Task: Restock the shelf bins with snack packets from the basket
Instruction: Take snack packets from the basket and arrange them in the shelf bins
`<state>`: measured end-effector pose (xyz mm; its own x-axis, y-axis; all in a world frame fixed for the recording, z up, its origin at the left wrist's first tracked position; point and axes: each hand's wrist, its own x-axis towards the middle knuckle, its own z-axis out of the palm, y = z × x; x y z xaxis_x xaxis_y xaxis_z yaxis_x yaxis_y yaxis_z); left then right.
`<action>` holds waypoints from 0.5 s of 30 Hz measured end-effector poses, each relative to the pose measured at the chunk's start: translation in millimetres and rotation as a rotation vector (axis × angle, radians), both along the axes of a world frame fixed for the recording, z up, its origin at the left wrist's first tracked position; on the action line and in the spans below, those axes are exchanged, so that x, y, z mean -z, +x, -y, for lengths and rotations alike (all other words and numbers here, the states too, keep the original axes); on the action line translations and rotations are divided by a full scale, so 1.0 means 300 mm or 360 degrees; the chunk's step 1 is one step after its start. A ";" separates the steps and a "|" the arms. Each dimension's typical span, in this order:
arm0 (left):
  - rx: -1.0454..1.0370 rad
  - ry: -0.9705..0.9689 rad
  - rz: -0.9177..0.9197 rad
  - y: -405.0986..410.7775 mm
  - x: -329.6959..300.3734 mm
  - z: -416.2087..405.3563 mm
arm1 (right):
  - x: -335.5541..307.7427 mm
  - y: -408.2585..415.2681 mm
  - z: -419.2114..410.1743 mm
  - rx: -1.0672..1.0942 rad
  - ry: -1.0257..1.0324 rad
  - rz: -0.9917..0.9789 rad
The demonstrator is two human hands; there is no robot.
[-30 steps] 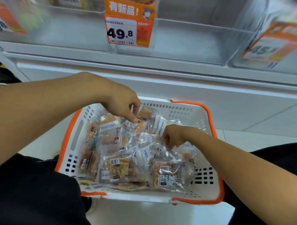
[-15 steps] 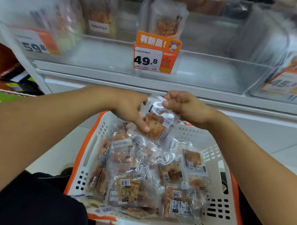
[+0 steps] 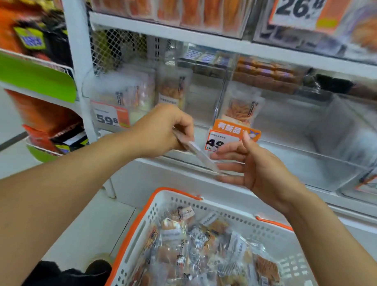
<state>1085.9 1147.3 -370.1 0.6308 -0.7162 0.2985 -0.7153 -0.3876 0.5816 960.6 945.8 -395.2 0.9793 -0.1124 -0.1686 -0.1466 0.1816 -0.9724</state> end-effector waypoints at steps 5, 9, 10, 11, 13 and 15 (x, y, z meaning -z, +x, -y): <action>0.0024 -0.0598 0.0827 0.008 -0.063 -0.051 | -0.030 0.032 -0.094 -0.0202 0.0231 -0.0021; -0.0112 -0.0466 0.0836 -0.002 -0.056 -0.068 | -0.076 0.095 -0.141 -0.0190 0.0195 0.0199; -0.0221 -0.0385 0.0747 0.014 -0.047 -0.079 | -0.094 0.112 -0.142 -0.0135 0.0073 0.0253; -0.0329 -0.0301 0.0597 0.030 -0.045 -0.093 | -0.118 0.129 -0.137 -0.0088 -0.0085 0.0303; -0.0454 -0.0197 0.0074 0.047 -0.042 -0.125 | -0.168 0.161 -0.129 -0.0038 -0.0491 0.0379; -0.0392 -0.0291 -0.0537 0.052 -0.039 -0.156 | -0.209 0.204 -0.132 0.0046 -0.0731 0.0448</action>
<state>1101.5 1194.0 -358.5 0.8595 -0.4872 0.1548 -0.3734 -0.3914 0.8411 1021.9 985.3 -332.6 0.9750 -0.1403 0.1725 0.1297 -0.2716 -0.9536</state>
